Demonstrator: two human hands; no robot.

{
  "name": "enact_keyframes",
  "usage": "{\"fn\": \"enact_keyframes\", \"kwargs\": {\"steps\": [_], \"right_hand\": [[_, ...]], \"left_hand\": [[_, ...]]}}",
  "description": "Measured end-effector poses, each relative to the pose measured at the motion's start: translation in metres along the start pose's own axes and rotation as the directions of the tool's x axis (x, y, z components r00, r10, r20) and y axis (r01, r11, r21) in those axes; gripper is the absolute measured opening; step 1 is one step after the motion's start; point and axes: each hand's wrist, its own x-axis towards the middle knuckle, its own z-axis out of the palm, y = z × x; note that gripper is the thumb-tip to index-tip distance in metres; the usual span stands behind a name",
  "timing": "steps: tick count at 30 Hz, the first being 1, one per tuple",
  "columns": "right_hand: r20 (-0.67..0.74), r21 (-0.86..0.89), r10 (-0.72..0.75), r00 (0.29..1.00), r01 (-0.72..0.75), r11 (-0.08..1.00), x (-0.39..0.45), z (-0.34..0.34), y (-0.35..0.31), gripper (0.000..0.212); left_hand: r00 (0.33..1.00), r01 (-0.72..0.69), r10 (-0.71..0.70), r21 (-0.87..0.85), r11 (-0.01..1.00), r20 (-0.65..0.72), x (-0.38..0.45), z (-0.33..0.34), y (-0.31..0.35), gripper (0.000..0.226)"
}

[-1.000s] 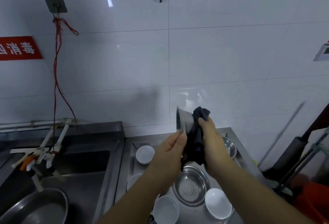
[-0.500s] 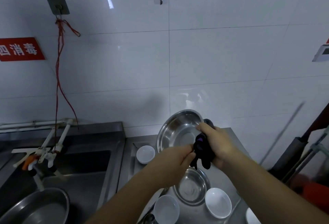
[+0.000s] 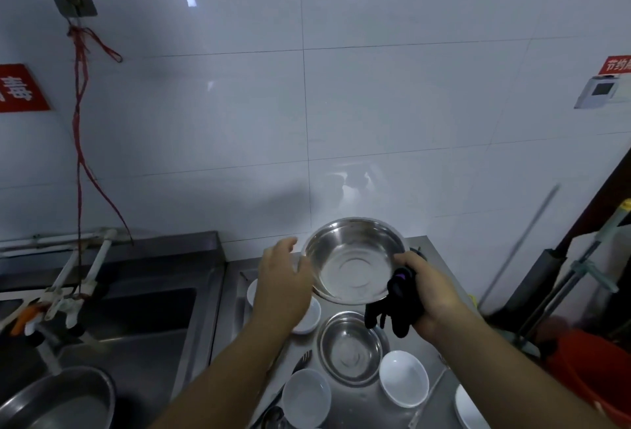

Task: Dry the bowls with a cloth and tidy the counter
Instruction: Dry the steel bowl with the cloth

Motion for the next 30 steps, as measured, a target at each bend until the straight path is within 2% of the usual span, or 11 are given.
{"fn": "enact_keyframes", "kwargs": {"steps": [2,3,4,5,8,11,15,17,21,22,30], "right_hand": [[-0.026,0.030,0.015,1.000,-0.014,0.999,0.007,-0.014,0.002,0.034],[-0.034,0.036,0.021,0.999,-0.020,0.999,0.010,-0.021,0.003,0.034],[-0.038,0.031,0.018,0.999,-0.017,0.999,0.012,-0.027,0.004,0.033],[-0.045,0.018,0.011,0.999,-0.010,1.000,0.014,-0.034,0.006,0.033],[-0.122,-0.021,-0.035,0.992,0.032,0.999,0.020,-0.057,0.008,0.034],[-0.221,-0.057,-0.060,0.973,0.048,0.997,0.030,-0.081,0.009,0.023],[-0.239,0.014,-0.015,0.971,0.019,1.000,0.049,-0.112,0.004,0.019],[-0.241,0.050,-0.007,0.971,0.020,0.999,0.060,-0.128,-0.003,0.009],[-0.261,0.081,0.019,0.965,0.002,0.997,0.085,-0.158,-0.015,0.009],[-0.280,0.068,0.037,0.959,-0.018,0.998,0.096,-0.170,-0.019,0.004],[-0.397,-0.234,0.058,0.916,-0.162,0.959,0.181,-0.248,-0.027,0.028]], "left_hand": [[0.953,0.292,-0.263,-0.236,0.927,0.148,0.006,0.010,-0.008,0.031],[0.903,0.425,-0.355,-0.377,0.823,0.243,0.007,0.016,-0.011,0.026],[0.857,0.515,-0.406,-0.479,0.711,0.317,0.007,0.022,-0.014,0.022],[0.834,0.552,-0.424,-0.528,0.645,0.353,0.008,0.027,-0.019,0.020],[0.827,0.562,-0.408,-0.550,0.618,0.388,0.009,0.048,-0.026,0.019],[0.827,0.562,-0.403,-0.541,0.626,0.392,0.010,0.074,-0.024,0.020],[0.813,0.582,-0.431,-0.518,0.627,0.392,0.017,0.115,-0.020,0.022],[0.805,0.593,-0.450,-0.495,0.635,0.387,0.024,0.137,-0.020,0.021],[0.771,0.637,-0.511,-0.452,0.625,0.380,0.036,0.180,-0.019,0.019],[0.758,0.653,-0.532,-0.440,0.617,0.378,0.041,0.197,-0.020,0.018],[0.657,0.754,-0.672,-0.294,0.588,0.341,0.066,0.294,-0.036,0.013]]}}
